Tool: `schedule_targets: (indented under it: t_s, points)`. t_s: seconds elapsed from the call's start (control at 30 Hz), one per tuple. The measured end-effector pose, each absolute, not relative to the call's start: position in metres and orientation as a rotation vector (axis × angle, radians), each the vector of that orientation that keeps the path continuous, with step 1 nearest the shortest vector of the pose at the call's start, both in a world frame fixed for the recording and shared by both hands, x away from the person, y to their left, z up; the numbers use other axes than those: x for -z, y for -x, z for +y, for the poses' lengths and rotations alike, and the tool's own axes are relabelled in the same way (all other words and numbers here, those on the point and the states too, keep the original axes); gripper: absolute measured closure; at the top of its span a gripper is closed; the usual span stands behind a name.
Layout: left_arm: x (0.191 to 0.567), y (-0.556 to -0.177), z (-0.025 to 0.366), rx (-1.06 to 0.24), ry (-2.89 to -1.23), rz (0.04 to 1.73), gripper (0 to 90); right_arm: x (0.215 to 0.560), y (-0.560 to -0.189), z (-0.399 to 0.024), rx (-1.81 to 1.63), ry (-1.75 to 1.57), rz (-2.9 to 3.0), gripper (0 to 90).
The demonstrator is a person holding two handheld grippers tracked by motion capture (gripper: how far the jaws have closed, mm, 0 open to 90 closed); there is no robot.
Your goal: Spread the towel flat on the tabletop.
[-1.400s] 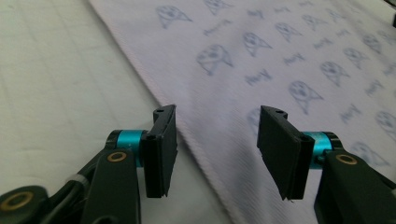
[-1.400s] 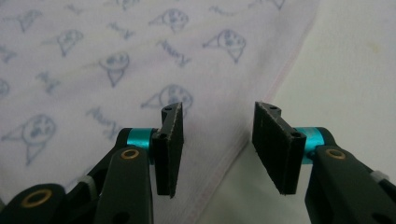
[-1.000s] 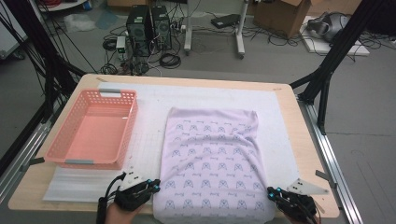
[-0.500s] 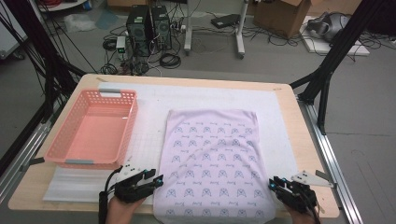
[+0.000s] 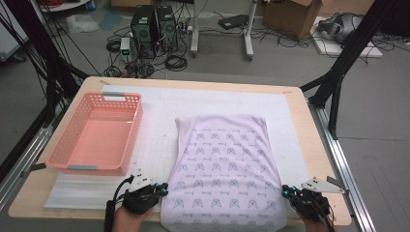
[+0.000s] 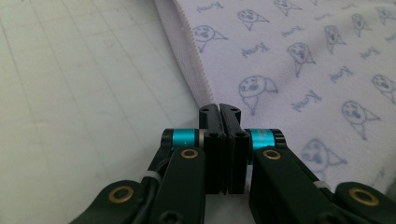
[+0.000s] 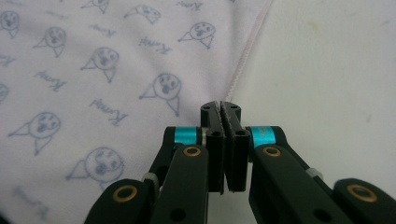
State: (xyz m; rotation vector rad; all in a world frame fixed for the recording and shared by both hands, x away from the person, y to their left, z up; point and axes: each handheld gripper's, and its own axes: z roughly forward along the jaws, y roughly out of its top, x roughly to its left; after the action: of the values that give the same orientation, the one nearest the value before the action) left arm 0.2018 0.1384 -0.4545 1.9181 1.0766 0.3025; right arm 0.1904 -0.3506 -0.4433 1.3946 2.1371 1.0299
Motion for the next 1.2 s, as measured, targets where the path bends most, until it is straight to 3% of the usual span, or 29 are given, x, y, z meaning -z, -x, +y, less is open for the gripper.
schedule_targets:
  t_s: [0.03,0.1,0.2,0.37,0.43,0.47,0.5,0.57,0.6,0.83,0.9,0.93,0.97,1.0,1.07,1.2]
  points:
    - [0.455,-0.201,0.139,-0.298,-1.911,1.070,86.5,0.444,-0.190,-0.351,-1.039,-1.385,2.145,87.1]
    - [0.454,-0.204,0.140,-0.297,-1.877,1.083,66.9,0.443,-0.190,-0.349,-1.055,-1.380,2.127,77.3]
    - [0.452,-0.211,0.143,-0.310,-1.838,1.078,53.2,0.441,-0.194,-0.347,-1.082,-1.371,2.100,73.8]
    - [0.453,-0.228,0.140,-0.272,-1.808,1.100,50.4,0.447,-0.201,-0.340,-1.091,-1.378,2.110,64.6]
    - [0.456,-0.231,0.134,-0.239,-1.837,1.099,50.9,0.451,-0.206,-0.335,-1.054,-1.362,2.140,65.5]
    - [0.457,-0.231,0.130,-0.248,-1.852,1.086,51.6,0.451,-0.206,-0.334,-1.046,-1.342,2.138,70.4]
    - [0.456,-0.231,0.128,-0.232,-1.863,1.071,54.8,0.450,-0.206,-0.334,-1.045,-1.337,2.158,81.0]
    - [0.456,-0.228,0.122,-0.277,-1.915,1.048,73.2,0.448,-0.206,-0.334,-1.042,-1.329,2.189,86.5]
    - [0.455,-0.227,0.123,-0.272,-1.925,1.058,86.8,0.447,-0.205,-0.334,-1.038,-1.327,2.199,86.9]
    - [0.453,-0.209,0.139,-0.169,-1.914,1.097,87.8,0.444,-0.185,-0.351,-1.077,-1.326,2.256,87.2]
    - [0.453,-0.204,0.141,-0.152,-1.918,1.068,86.7,0.445,-0.180,-0.354,-1.079,-1.329,2.269,86.4]
    - [0.453,-0.204,0.141,-0.177,-1.915,1.051,79.0,0.445,-0.178,-0.354,-1.082,-1.331,2.269,83.2]
    - [0.452,-0.207,0.141,-0.197,-1.901,1.040,65.2,0.444,-0.178,-0.354,-1.080,-1.327,2.261,76.9]
    - [0.452,-0.212,0.141,-0.197,-1.875,1.040,60.1,0.443,-0.179,-0.354,-1.077,-1.325,2.242,70.3]
    - [0.450,-0.227,0.138,-0.230,-1.836,1.035,52.7,0.440,-0.181,-0.355,-1.096,-1.312,2.199,66.5]
    - [0.444,-0.262,0.127,-0.291,-1.777,0.977,50.3,0.436,-0.184,-0.356,-1.130,-1.284,2.152,64.8]
